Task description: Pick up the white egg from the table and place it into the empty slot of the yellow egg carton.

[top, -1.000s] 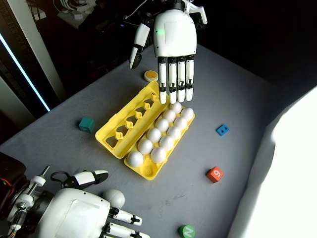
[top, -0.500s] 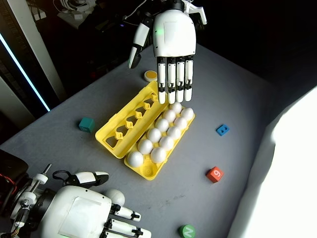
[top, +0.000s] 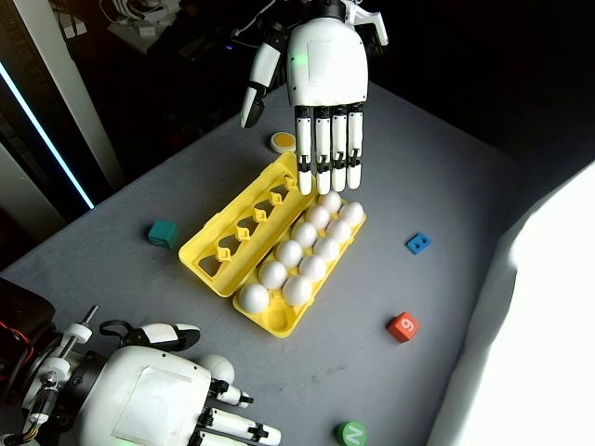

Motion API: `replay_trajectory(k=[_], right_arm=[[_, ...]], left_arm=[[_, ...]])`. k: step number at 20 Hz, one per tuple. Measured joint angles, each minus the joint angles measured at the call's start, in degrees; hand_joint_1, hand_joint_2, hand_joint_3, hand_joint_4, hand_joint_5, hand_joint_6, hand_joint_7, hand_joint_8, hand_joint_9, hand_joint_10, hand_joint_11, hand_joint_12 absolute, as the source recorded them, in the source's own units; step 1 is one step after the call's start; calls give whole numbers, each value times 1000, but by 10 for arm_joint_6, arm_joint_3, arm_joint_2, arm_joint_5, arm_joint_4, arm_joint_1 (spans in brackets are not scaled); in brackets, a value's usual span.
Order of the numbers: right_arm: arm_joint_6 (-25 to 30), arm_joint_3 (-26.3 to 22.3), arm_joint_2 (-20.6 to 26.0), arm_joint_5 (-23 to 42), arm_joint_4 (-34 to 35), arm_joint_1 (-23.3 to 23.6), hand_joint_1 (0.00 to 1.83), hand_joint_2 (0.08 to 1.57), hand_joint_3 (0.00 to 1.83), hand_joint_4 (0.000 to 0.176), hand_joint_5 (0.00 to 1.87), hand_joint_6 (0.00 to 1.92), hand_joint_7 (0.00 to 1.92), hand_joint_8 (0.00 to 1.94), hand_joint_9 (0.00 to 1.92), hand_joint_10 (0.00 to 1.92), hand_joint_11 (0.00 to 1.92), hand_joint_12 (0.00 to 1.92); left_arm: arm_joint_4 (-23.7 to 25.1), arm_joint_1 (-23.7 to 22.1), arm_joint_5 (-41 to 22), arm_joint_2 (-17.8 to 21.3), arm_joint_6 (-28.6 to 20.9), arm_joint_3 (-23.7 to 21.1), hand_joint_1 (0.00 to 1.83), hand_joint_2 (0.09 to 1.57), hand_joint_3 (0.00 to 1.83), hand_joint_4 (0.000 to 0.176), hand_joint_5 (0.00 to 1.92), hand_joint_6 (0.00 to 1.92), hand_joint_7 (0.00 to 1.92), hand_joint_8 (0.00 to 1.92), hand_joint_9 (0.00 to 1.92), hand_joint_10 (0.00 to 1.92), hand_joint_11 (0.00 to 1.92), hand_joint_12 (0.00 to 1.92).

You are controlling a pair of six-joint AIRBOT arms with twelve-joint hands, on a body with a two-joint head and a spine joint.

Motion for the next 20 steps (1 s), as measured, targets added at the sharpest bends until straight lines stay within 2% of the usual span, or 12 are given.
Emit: replay_trajectory(k=[2,3,5,7,10,11,13,14,17,18,19,20], right_arm=[[0,0,-3,4,0,0,749,787,11,70,796,21,73,6,0,0,0,0],[0,1,-4,3,0,0,787,788,9,56,795,17,62,1,0,0,0,0],[0,1,-5,4,0,0,797,789,9,58,792,14,64,2,0,0,0,0],[0,2,-5,6,0,0,827,803,13,39,793,12,27,0,0,0,0,0],[0,3,-5,11,0,1,868,795,7,59,864,36,75,14,0,0,0,0],[0,3,-5,11,0,1,898,812,7,41,910,29,96,5,0,0,0,0],[0,3,-5,11,0,1,912,822,10,40,932,32,130,14,0,0,0,0],[2,3,-5,11,0,1,1004,796,0,8,1061,34,174,4,0,0,0,0],[3,3,-6,11,2,4,1009,795,0,6,1067,33,176,3,0,0,0,0],[3,3,-6,13,1,5,1124,921,13,41,1335,192,139,5,0,0,0,0],[3,3,-7,14,1,5,1176,949,9,0,1397,223,183,14,0,0,0,0],[4,3,-8,15,1,5,1209,955,5,0,1410,228,224,16,0,0,0,0]], left_arm=[[0,0,0,0,0,0,0,1168,0,0,53,6,60,4,38,4,15,11],[0,0,0,0,0,0,0,1170,0,0,73,13,75,9,53,10,30,19],[0,0,0,0,0,0,0,1170,0,0,69,9,68,5,44,5,15,14],[0,0,0,0,0,0,0,1166,0,0,88,13,79,7,55,7,22,21],[0,0,0,0,0,0,0,1163,0,0,50,0,36,0,17,0,0,0],[0,0,0,0,0,0,0,1165,0,0,63,6,53,7,32,6,12,5],[0,0,0,0,0,0,0,1165,0,0,84,13,68,12,41,9,17,8],[0,0,0,0,0,0,0,1167,0,0,65,4,51,3,26,2,0,1],[0,0,0,0,0,0,0,1167,0,0,65,3,50,3,26,2,0,1],[0,0,0,0,0,0,0,1165,0,0,70,5,64,8,36,6,8,4],[0,0,0,0,0,0,0,1168,0,0,84,10,79,13,57,13,34,17],[0,0,0,0,0,0,0,1167,0,0,74,5,76,10,56,11,32,17]])
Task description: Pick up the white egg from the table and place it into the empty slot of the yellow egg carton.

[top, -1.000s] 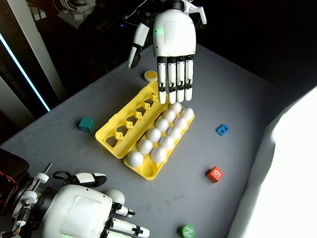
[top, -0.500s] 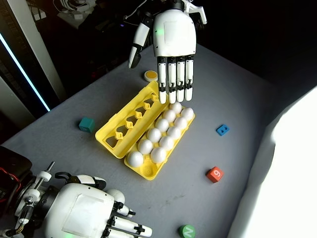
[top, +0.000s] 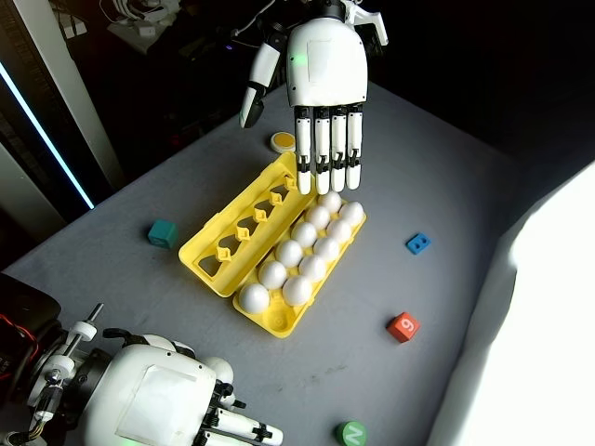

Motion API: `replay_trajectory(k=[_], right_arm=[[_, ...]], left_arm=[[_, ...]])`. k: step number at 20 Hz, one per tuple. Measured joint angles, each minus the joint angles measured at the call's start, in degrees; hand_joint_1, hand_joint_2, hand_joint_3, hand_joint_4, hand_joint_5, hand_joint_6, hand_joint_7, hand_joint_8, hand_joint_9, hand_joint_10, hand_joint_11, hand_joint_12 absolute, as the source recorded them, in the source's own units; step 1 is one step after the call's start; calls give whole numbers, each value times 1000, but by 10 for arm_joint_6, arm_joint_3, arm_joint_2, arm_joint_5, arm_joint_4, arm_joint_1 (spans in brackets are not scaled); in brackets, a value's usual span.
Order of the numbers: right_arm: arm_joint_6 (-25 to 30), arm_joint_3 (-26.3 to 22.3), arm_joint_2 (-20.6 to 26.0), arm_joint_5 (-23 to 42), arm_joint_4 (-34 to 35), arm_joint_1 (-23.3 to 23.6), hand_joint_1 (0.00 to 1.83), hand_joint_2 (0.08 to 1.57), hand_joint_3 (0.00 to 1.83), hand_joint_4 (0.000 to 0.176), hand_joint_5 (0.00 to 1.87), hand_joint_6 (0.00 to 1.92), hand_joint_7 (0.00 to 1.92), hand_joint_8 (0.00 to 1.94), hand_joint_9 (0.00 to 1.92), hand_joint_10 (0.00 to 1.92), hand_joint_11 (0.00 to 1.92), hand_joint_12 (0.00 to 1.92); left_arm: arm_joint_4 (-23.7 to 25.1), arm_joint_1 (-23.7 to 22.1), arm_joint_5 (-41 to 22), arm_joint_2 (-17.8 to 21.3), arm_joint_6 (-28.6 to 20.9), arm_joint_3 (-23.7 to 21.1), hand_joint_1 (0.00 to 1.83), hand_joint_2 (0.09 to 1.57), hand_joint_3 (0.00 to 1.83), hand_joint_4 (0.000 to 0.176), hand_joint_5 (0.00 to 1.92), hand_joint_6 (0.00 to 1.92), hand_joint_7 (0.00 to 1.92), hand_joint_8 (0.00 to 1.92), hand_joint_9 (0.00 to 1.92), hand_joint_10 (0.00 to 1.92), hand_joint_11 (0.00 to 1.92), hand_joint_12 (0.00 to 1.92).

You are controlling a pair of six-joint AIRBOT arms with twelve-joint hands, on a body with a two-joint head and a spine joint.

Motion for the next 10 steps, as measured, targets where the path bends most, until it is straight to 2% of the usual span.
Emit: replay_trajectory(k=[4,10], right_arm=[[0,0,0,1,0,0,1210,970,1,0,1364,324,258,2,0,0,0,0],[0,0,0,1,0,0,1198,970,0,0,1359,338,269,2,0,0,0,0]], left_arm=[[0,0,0,0,0,0,0,1166,0,0,56,0,61,1,41,3,14,12],[0,0,0,0,0,0,0,1164,0,0,49,1,52,1,27,1,4,3]])
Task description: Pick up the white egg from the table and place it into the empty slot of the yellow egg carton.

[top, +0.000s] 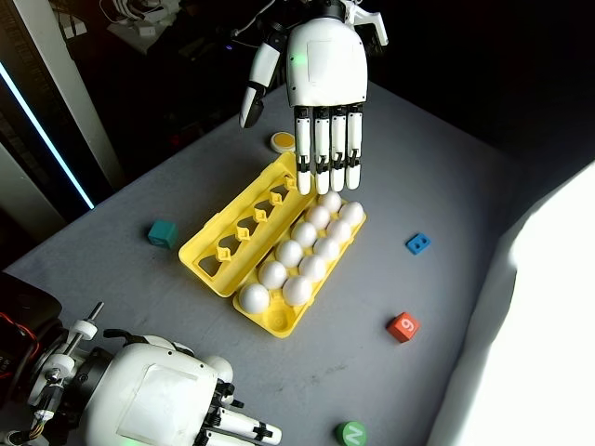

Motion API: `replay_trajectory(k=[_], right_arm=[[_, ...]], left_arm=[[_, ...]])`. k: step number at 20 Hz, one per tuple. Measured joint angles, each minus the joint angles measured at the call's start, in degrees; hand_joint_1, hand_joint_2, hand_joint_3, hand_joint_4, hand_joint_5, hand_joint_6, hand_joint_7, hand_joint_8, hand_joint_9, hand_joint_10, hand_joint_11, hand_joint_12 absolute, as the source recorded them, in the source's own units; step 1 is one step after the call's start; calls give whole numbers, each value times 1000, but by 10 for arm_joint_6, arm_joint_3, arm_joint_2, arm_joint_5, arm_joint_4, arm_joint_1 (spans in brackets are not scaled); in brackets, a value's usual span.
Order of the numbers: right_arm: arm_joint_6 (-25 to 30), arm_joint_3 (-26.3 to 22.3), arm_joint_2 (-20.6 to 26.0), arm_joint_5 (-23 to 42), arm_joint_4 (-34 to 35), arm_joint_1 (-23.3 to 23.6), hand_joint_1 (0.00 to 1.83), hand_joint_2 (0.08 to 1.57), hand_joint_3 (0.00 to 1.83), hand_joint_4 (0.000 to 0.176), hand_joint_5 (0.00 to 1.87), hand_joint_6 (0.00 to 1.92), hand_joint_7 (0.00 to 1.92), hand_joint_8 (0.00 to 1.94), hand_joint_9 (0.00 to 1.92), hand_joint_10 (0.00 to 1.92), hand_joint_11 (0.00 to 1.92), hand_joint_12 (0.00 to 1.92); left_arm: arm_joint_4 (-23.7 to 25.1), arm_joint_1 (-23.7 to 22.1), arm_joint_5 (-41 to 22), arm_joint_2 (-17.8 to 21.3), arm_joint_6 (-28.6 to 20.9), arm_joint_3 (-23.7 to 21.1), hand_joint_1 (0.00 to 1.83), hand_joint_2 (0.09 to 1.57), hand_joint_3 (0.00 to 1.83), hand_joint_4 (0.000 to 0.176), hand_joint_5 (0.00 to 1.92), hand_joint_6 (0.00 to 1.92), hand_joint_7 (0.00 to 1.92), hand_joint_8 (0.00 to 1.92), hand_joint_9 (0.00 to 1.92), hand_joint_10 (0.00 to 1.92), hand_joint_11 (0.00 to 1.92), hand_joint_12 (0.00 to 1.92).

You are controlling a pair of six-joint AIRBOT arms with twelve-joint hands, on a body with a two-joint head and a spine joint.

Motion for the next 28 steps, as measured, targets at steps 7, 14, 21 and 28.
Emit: replay_trajectory(k=[7,14,21,28], right_arm=[[1,0,0,-1,1,4,1188,971,0,0,1358,338,251,1,0,0,0,0],[4,0,0,-2,2,6,1168,970,0,0,1366,322,227,4,0,0,0,0],[9,1,-5,0,2,7,1181,971,0,0,1358,337,262,2,2,0,0,0],[7,10,-33,9,2,11,906,874,0,18,923,19,162,0,0,0,0,0]], left_arm=[[0,0,0,0,0,0,0,1166,0,0,69,6,76,9,53,10,24,16],[0,0,0,0,0,0,0,1166,2,0,79,3,68,0,40,0,5,17],[0,1,0,0,-2,0,0,1164,0,0,91,15,78,12,56,13,32,15],[0,1,0,-1,-2,0,0,1158,0,0,56,0,51,0,31,0,12,11]])
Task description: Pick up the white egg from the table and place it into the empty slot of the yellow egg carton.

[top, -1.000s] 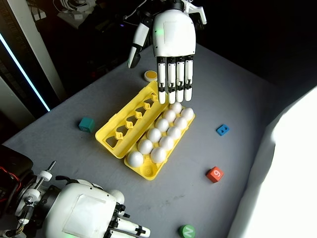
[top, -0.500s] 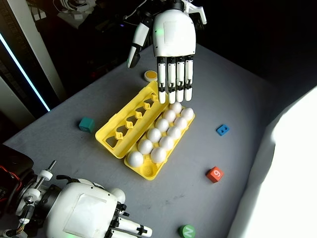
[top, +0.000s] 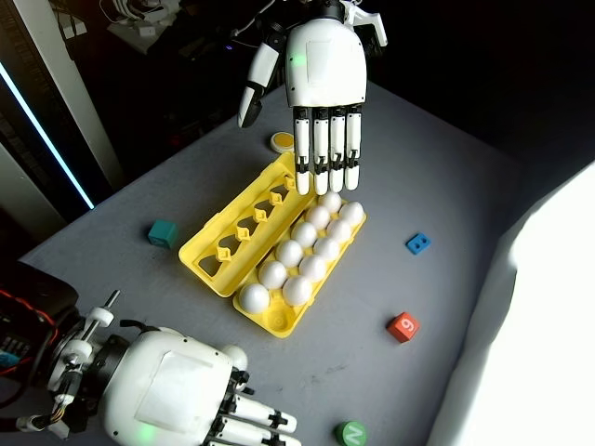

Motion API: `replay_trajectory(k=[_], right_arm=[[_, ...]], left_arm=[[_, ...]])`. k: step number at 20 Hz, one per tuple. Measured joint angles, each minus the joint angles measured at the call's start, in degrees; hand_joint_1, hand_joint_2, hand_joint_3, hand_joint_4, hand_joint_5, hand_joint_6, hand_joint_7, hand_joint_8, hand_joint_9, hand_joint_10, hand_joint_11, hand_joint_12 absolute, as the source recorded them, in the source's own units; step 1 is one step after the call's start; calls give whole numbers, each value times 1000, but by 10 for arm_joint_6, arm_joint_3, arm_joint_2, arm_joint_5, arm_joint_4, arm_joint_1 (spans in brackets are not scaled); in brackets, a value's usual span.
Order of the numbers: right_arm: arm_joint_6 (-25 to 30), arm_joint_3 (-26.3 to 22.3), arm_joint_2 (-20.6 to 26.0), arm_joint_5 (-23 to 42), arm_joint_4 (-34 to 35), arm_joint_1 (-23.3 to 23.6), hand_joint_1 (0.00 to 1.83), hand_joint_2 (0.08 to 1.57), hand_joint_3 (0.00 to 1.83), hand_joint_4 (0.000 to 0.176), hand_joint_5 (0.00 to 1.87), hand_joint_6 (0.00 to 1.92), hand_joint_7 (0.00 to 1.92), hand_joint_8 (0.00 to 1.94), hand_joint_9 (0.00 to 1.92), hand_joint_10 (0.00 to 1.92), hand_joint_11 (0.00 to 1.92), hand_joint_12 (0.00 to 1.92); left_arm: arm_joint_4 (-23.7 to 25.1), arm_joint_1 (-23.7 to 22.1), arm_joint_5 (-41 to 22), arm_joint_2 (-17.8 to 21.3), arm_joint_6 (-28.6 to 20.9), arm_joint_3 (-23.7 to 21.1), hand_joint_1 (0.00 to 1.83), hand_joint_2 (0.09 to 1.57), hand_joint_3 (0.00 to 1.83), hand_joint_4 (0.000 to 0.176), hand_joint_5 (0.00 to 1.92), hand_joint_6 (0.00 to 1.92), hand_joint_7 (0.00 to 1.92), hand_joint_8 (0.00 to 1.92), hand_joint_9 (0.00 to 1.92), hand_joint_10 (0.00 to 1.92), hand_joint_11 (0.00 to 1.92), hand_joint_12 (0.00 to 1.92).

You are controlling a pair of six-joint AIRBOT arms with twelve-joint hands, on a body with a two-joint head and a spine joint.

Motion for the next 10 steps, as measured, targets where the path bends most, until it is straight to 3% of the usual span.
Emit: replay_trajectory(k=[1,4,5,6,10], right_arm=[[0,0,-2,-2,-1,0,874,865,0,41,896,6,147,0,0,0,0,0],[0,2,-5,-3,-1,0,880,859,0,42,908,8,153,3,0,0,0,0],[0,2,-4,-2,0,0,884,865,0,33,894,2,144,0,0,0,0,0],[0,3,-4,-1,-1,0,862,870,0,47,885,0,142,0,0,0,0,0],[5,3,-5,-1,0,0,896,868,0,24,918,10,156,1,0,0,0,0]], left_arm=[[0,0,0,0,0,0,0,1161,0,0,59,1,51,0,29,0,11,11],[0,0,0,0,0,0,0,1157,0,0,98,14,94,15,67,13,39,28],[0,0,0,0,0,0,0,1159,0,0,88,8,80,7,51,6,20,22],[0,0,0,0,0,0,0,1157,0,0,84,5,77,5,49,4,19,23],[0,0,0,0,0,0,0,1155,0,0,71,3,58,3,37,6,14,7]])
